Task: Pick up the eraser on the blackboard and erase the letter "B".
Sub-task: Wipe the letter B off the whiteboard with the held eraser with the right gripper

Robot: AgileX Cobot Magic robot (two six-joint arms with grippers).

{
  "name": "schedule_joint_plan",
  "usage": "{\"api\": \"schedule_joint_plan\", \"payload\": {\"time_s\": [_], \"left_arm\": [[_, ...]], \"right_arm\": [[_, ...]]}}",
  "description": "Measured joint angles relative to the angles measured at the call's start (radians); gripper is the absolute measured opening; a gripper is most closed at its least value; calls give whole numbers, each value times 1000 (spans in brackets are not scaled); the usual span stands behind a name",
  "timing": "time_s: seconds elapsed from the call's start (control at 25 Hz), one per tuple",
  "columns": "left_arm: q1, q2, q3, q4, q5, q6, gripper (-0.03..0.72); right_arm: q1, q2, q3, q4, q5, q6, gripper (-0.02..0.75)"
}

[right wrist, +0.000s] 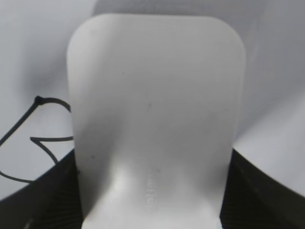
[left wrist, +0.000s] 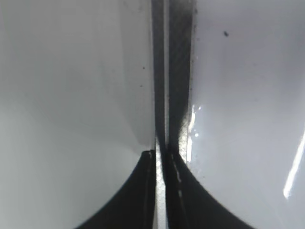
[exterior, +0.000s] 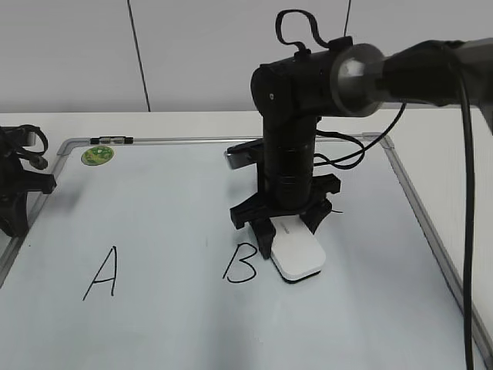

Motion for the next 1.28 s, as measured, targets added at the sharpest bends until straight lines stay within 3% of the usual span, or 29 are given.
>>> {"api": "schedule_joint_plan", "payload": {"time_s": [0.48,1.04,1.28], "left_arm": [[2,0,0,-3,-2,0,19],[2,0,0,-6,-2,0,19],[2,0,0,-6,-2,0,19]], "right_arm": [[61,28,-31,-18,10,2,517],[218,31,-31,53,2,2,516],[220,31,-31,1,-3,57,516]]}}
